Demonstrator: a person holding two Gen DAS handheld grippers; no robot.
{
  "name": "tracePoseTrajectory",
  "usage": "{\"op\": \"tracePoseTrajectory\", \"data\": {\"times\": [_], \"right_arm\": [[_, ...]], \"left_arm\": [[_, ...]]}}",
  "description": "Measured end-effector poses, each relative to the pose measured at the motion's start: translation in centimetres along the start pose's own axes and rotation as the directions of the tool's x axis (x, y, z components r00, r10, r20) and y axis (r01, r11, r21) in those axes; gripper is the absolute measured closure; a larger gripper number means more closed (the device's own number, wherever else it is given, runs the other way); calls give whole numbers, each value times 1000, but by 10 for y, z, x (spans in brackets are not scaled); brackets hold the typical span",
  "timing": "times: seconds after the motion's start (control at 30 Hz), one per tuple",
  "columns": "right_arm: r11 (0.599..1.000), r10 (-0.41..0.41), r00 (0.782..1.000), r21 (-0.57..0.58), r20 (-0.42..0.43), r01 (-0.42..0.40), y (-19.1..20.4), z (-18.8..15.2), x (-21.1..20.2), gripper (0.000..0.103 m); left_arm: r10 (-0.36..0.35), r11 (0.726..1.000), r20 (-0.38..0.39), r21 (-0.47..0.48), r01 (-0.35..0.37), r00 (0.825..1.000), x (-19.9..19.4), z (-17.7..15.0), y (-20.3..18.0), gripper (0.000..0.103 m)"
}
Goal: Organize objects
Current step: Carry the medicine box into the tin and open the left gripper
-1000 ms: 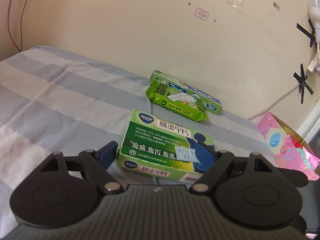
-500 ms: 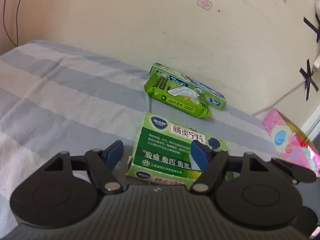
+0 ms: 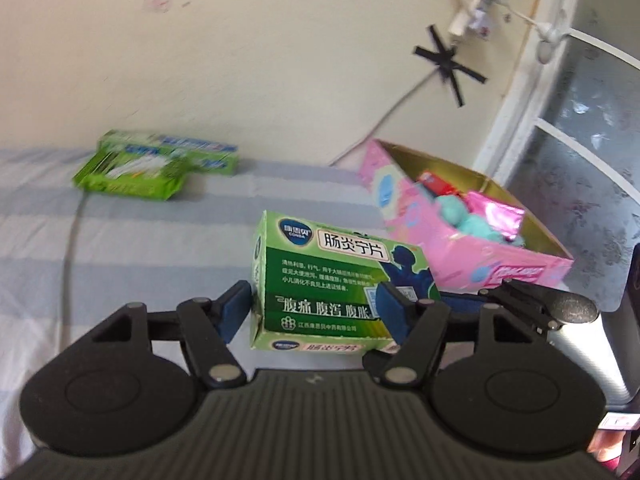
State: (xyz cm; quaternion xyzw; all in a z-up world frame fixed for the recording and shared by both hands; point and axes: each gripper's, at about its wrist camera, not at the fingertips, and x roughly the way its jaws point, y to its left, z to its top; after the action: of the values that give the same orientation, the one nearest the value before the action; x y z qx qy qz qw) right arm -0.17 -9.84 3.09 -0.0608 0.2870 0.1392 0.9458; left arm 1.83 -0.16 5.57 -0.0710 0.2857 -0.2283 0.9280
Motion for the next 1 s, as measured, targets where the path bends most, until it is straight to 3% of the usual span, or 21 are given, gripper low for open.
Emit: {"op": "tracePoseTrajectory", "data": {"times": [0.1,0.2,0.33,0.47,0.57,0.67,0.83,1.0], "right_arm": [[995,-79,994,67,72,75,-40,6,-42,34],[981,-156,984,126,87,145,-89,11,-74,34],[956,-178,984,235,0,173,-165,7,-89,33],[930,-132,984,329,-117,164,-232,-2,-78,33],[907,-86,983,395,-161,144,-269,-10,-63,33],[895,-122,977,406,-173,184,-295,-9,-48,35],[881,-246,955,372,-163,291,-315,0,-16,32],[874,-243,963,406,-113,268,-314,-7,-16,27]], "left_arm": [[-70,995,20,67,68,997,16,28,-43,33],[-131,984,-11,121,131,991,44,54,-94,32],[-149,973,-108,164,165,983,97,70,-153,31],[-115,973,-232,169,156,966,150,76,-190,28],[-105,980,-280,136,148,954,188,84,-198,27],[-92,987,-301,100,127,949,221,92,-201,26],[30,989,-228,150,5,973,250,92,-203,19],[-49,994,-219,88,70,975,224,90,-183,19]]}}
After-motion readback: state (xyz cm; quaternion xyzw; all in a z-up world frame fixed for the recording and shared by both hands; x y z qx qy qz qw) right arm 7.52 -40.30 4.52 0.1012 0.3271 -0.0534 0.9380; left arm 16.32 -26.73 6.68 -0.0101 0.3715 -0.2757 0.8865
